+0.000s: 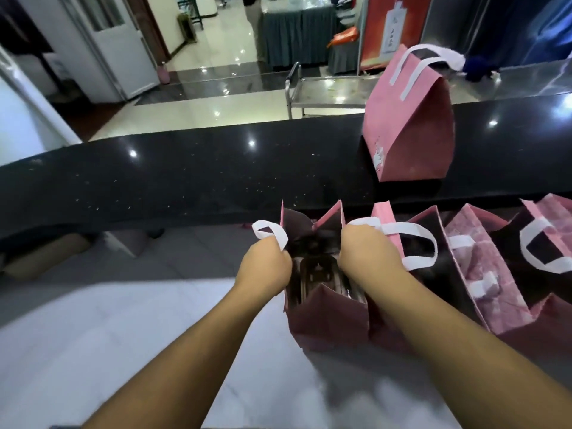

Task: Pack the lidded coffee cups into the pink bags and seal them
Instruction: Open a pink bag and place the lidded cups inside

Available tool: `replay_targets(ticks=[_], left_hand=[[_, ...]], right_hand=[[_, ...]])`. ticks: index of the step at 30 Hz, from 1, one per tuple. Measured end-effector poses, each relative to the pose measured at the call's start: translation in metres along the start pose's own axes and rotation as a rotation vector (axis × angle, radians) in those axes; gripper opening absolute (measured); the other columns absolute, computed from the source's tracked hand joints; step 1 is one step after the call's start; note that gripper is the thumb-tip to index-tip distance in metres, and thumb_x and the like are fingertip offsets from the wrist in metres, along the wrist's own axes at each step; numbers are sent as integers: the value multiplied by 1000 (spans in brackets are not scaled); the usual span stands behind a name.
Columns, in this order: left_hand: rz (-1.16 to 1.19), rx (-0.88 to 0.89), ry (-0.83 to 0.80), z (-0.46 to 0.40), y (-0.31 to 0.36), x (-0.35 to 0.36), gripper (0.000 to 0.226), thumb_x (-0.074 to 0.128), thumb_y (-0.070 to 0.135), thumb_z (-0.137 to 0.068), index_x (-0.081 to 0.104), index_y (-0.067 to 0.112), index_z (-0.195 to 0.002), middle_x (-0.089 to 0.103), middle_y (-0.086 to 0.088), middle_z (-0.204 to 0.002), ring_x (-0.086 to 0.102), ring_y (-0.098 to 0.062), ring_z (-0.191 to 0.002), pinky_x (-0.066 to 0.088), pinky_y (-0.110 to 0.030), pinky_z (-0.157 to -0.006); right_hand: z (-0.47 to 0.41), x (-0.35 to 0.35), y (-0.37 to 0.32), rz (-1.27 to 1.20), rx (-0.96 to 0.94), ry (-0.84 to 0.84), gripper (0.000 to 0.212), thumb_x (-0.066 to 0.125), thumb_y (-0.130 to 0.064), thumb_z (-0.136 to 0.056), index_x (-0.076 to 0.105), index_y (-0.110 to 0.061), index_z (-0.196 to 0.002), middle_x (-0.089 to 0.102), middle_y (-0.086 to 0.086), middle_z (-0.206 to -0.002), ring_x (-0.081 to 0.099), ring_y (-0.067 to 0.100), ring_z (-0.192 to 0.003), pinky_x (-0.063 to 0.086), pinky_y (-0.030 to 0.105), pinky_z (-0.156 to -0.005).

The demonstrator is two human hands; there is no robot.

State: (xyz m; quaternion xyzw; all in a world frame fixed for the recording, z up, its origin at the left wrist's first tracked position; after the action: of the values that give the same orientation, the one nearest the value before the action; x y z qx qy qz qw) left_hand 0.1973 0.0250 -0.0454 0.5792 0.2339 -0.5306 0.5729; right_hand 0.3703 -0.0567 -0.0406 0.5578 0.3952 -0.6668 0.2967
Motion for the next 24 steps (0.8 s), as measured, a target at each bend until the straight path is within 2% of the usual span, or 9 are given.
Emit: replay_targets(ticks=[1,2,4,6,8,12,16,20,24], left_hand=[[22,-17,21,5,-8,-6,24,44,13,-100,60,-2,-109,61,-10,-73,57,-24,-61,43,-31,-48],[38,-34,45,10,-17,-13,19,45,15,-101,60,5,-96,62,-10,-75,59,-24,-63,44,-31,-49],[75,-69,92,22,-39,-26,19,45,16,-99,55,11,-84,63,-9,-79,60,-22,-67,39,-29,-50],[120,-112,131,39,-64,-41,18,44,15,-97,55,9,-84,63,-8,-80,59,-23,-68,37,-28,-51],[149,-150,173,59,-93,-55,19,44,14,-96,55,10,-82,63,-8,-78,59,-24,-67,38,-29,-51],[217,-258,259,108,-158,-80,21,43,18,-98,56,5,-88,65,-11,-80,60,-28,-70,44,-33,-56],[233,-382,366,170,-234,-102,20,43,18,-98,51,14,-80,64,-8,-84,57,-24,-72,38,-33,-57],[249,-525,447,246,-321,-120,29,40,19,-102,64,7,-114,70,-16,-112,65,-34,-96,51,-38,-78],[293,-635,548,331,-404,-137,27,40,21,-103,64,9,-107,70,-16,-107,63,-33,-90,43,-33,-66]], right_hand=[[1,-2,-6,13,-19,4,17,56,-1,-89,52,-12,-76,35,5,-59,43,22,-51,37,27,-54],[2,-5,-12,4,-25,21,26,56,3,-86,40,-7,-68,32,4,-58,37,20,-48,34,25,-50],[3,-6,-28,-17,-68,37,27,56,4,-85,38,-8,-70,32,2,-62,42,24,-54,41,27,-53],[6,-3,-49,-32,-91,-29,23,57,0,-86,45,-16,-74,36,0,-69,52,28,-67,54,34,-64],[15,1,-78,-5,-142,-88,21,58,-3,-86,49,-19,-75,40,-1,-71,54,27,-68,60,37,-71],[45,7,-141,-40,-286,-21,17,60,-1,-81,57,-18,-79,44,-2,-71,50,21,-56,54,33,-61],[83,22,-218,-25,-389,-88,15,60,-2,-81,62,-16,-85,59,6,-81,56,21,-53,49,29,-54],[138,39,-305,-9,-533,-171,10,59,-8,-81,64,-17,-80,62,5,-72,60,21,-51,43,23,-46],[218,52,-394,2,-700,-137,21,58,-9,-85,53,-17,-66,57,6,-73,54,19,-49,33,20,-43]])
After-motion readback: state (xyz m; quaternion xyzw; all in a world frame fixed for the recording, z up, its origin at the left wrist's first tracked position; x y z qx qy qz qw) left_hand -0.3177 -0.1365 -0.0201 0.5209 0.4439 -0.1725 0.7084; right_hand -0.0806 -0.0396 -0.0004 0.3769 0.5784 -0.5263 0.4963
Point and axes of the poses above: each hand's wrist, its own z-axis away from the middle knuckle, its own x-axis out of the palm, y = z × x, the point moved 7 cm from there along -z, towards the middle knuckle
